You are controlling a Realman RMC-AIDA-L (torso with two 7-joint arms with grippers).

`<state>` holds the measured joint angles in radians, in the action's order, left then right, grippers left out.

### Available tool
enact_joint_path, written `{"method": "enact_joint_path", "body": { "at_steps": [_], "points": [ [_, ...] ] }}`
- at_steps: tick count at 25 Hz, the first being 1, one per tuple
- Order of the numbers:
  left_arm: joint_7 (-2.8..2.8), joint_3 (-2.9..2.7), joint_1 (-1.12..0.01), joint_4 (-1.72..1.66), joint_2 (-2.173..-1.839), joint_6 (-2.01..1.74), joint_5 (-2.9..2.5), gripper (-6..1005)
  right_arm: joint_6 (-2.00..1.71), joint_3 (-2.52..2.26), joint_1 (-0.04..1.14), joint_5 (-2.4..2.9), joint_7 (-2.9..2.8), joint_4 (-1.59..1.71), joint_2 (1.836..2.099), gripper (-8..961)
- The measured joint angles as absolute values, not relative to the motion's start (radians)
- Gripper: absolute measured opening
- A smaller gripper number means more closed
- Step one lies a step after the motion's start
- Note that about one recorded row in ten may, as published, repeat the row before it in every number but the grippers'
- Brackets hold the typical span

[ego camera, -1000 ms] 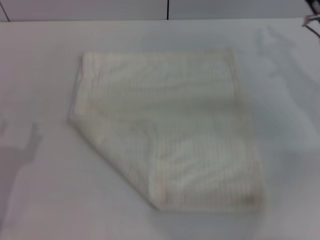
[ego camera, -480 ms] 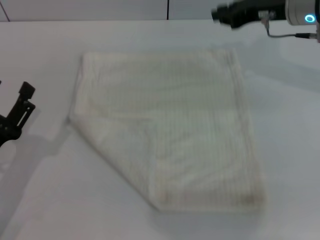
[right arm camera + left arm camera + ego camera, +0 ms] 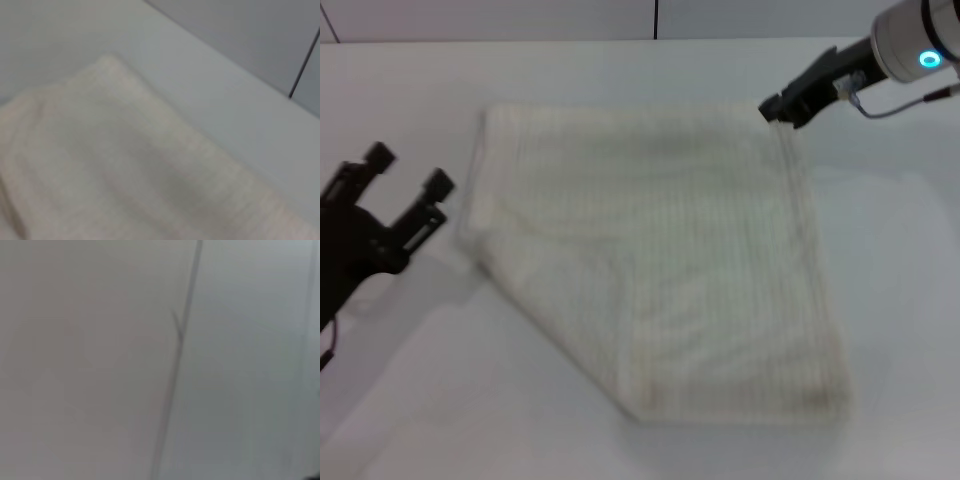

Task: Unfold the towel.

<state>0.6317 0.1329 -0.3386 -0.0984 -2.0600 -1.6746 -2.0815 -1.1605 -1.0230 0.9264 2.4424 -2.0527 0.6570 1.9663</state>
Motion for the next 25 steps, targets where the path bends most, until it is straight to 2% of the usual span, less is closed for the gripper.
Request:
{"method": "enact_joint_path", "body": {
  "at_steps": [3,5,13,25],
  "points": [
    [0.701,0.021,-0.381,-0.146,-2.060,-1.676,-2.082,811,-1.164,-1.024,0.918,2.449,-2.053,0.651,1.970,-3],
    [0.759,-0.082,-0.423,-0.183,-2.060,-1.681,-2.082,811,-1.153,-1.025,0.897,2.485,-2.051,0.649,1.992,-2],
    [0.860,-0.283,-0.529,-0.208,-2.066,-1.599,-2.082,809,-1.133,-1.027,0.866,2.519,-2.038,0.648,2.027,-1],
    [0.924,-0.356,-0.590,-0.195,-2.071,-1.501,-2.082,806,-1.120,-1.050,0.854,2.523,-2.018,0.644,2.040,-2]
  ]
}}
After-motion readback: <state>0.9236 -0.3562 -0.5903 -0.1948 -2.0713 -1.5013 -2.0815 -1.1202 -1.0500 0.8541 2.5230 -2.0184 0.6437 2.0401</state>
